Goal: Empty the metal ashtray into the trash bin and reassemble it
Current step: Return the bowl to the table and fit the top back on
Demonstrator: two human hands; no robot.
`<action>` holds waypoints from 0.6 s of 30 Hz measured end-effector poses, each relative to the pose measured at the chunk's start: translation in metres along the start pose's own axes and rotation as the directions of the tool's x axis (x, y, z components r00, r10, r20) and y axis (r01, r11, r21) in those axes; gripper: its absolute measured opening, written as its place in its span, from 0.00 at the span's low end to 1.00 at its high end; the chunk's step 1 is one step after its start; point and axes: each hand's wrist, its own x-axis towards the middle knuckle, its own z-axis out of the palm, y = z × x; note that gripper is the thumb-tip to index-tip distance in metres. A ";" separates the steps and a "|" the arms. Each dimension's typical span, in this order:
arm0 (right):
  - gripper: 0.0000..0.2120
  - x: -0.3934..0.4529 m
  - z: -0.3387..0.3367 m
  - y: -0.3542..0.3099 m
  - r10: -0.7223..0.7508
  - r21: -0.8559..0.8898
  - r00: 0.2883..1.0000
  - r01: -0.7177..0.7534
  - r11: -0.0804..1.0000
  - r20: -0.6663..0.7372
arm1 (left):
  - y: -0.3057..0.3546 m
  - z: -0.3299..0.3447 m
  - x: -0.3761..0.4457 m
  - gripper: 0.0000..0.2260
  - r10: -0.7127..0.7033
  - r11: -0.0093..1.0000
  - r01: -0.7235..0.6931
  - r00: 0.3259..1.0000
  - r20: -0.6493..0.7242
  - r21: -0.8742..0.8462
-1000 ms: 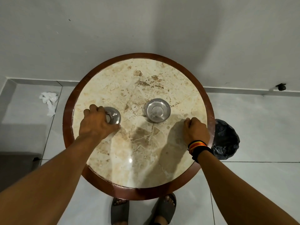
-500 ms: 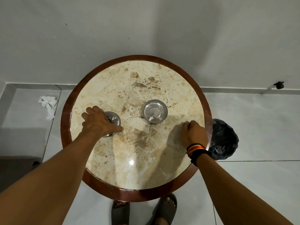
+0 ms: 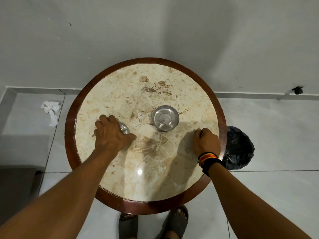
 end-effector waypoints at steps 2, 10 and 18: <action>0.19 0.000 0.000 0.000 0.005 0.002 1.000 -0.005 1.000 -0.001 | -0.002 0.005 -0.003 0.46 -0.004 0.997 0.005 1.000 0.009 -0.071; 0.19 0.001 0.001 -0.002 0.022 -0.008 1.000 -0.022 1.000 -0.009 | -0.012 -0.005 0.015 0.54 0.081 0.994 -0.096 0.961 0.263 0.045; 0.18 -0.011 -0.006 -0.015 -0.041 0.134 0.999 0.042 0.990 -0.008 | -0.006 -0.006 0.020 0.56 0.085 0.985 -0.137 0.919 0.384 0.109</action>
